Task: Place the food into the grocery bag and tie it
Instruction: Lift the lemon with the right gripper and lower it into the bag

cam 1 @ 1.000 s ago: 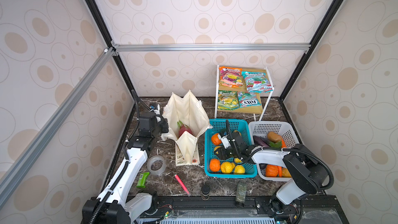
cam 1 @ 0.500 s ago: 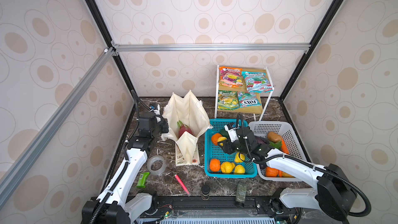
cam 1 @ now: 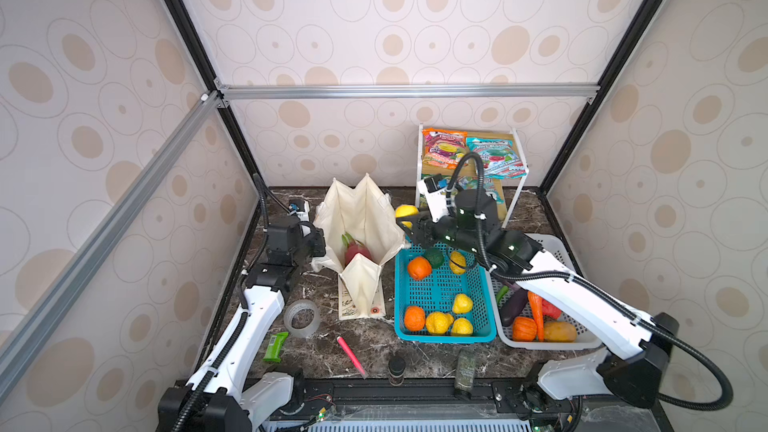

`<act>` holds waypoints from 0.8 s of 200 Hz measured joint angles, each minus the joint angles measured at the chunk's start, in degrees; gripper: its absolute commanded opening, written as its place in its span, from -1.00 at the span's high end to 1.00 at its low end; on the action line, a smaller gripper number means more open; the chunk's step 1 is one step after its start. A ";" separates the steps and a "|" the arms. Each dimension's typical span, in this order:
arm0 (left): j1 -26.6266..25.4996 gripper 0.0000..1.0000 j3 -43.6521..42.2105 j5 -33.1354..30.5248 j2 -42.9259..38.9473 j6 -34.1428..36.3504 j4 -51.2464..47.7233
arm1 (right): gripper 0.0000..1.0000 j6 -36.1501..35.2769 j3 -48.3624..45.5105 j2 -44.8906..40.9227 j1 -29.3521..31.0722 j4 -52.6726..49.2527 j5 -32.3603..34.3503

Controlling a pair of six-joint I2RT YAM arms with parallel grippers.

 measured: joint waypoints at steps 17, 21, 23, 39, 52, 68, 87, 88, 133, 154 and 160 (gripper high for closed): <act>0.00 1.00 -0.02 0.13 -0.02 0.00 0.00 | 0.00 -0.44 6.88 7.41 1.60 -0.85 0.04; 0.00 1.00 -0.02 0.13 -0.02 0.00 0.00 | -0.01 -0.48 8.33 9.09 1.92 -1.22 0.11; 0.00 1.00 -0.02 0.15 -0.02 0.00 0.00 | -0.01 -0.59 9.22 10.23 2.14 -1.55 0.37; 0.00 1.00 -0.02 0.26 -0.04 0.00 0.02 | -0.01 -0.85 15.17 17.86 3.32 -3.43 1.25; 0.00 1.00 -0.02 0.39 -0.15 0.00 0.02 | -0.01 -0.92 20.04 24.35 4.31 -5.86 2.45; 0.00 1.00 -0.07 0.55 -0.33 0.00 0.02 | -0.01 -0.98 25.92 32.04 5.49 -9.31 3.89; 0.00 1.00 -0.07 0.55 -0.44 0.00 0.04 | 0.00 -0.81 31.17 39.69 6.47 -13.11 5.68; 0.00 1.00 -0.07 0.52 -0.44 0.00 0.04 | 0.00 -0.74 31.45 40.17 6.49 -13.40 5.84; 0.00 1.00 -0.17 0.50 -0.46 0.00 0.31 | -0.10 1.05 33.62 47.60 7.06 -18.34 7.80; 0.00 1.00 -0.17 0.50 -0.63 0.00 0.44 | -0.24 1.38 35.47 48.24 7.06 -19.23 8.87; 0.00 1.00 -0.17 0.50 -0.66 -0.02 0.42 | -0.28 1.46 36.02 48.39 7.06 -19.43 9.07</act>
